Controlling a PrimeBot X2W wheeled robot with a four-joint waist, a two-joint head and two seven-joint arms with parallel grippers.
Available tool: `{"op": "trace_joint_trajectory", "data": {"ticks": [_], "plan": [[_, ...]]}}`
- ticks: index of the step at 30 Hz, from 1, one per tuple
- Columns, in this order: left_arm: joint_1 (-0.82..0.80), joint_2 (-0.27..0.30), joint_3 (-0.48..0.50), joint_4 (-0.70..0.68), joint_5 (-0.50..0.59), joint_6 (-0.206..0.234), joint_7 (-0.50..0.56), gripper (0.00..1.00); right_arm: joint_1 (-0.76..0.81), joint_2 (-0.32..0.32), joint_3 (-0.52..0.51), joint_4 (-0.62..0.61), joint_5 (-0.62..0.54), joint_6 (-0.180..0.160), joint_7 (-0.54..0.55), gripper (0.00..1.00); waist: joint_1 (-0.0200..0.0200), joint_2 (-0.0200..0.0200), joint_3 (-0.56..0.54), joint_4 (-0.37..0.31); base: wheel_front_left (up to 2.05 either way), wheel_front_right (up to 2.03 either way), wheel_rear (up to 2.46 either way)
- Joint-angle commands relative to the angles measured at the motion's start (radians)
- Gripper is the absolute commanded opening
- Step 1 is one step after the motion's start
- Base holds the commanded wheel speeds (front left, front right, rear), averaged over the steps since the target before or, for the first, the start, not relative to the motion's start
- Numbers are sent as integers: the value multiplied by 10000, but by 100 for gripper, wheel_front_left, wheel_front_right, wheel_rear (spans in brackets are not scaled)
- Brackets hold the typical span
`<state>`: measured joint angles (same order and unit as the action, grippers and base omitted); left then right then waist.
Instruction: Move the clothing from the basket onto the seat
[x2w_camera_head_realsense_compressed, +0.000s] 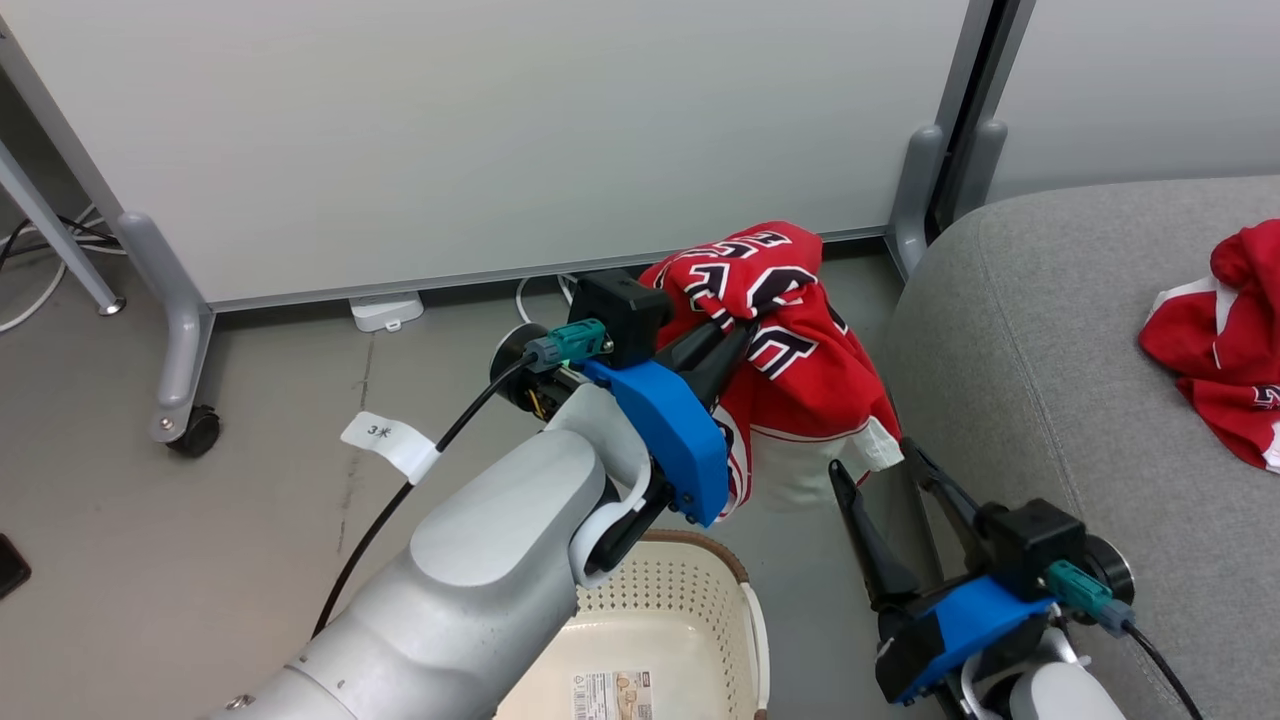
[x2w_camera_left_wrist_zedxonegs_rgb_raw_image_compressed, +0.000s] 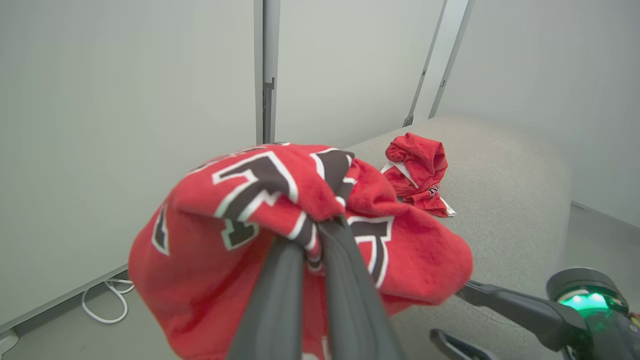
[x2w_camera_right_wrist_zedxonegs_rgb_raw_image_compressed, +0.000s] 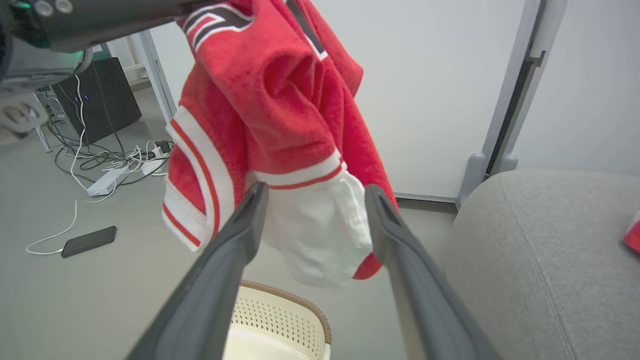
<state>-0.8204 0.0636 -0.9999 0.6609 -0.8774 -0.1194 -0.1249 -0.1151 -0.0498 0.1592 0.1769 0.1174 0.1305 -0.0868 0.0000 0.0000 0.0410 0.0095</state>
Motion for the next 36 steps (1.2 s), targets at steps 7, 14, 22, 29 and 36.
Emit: {"op": "trace_joint_trajectory", "data": {"ticks": [7,14,22,29,36], "plan": [[-238,6,-14,59,-72,-8,-71,0,-1325,-13,548,903,-142,5,432,100,0,0,213,-20,0,0,0],[-301,-23,-105,85,-126,-42,-63,0,-2560,-13,908,2226,45,5,525,100,0,0,297,52,0,0,0],[-346,-48,-249,131,-229,-73,-78,0,-3567,-13,1407,3487,604,5,228,100,0,0,277,114,0,0,0],[-345,-61,-339,186,-308,-79,-112,0,-4023,-13,1749,4288,936,5,-133,100,0,0,188,139,0,0,0],[-337,-56,-388,261,-364,-88,-127,0,-4211,-13,1993,4805,1238,5,-308,0,0,0,141,93,0,0,0]]}}
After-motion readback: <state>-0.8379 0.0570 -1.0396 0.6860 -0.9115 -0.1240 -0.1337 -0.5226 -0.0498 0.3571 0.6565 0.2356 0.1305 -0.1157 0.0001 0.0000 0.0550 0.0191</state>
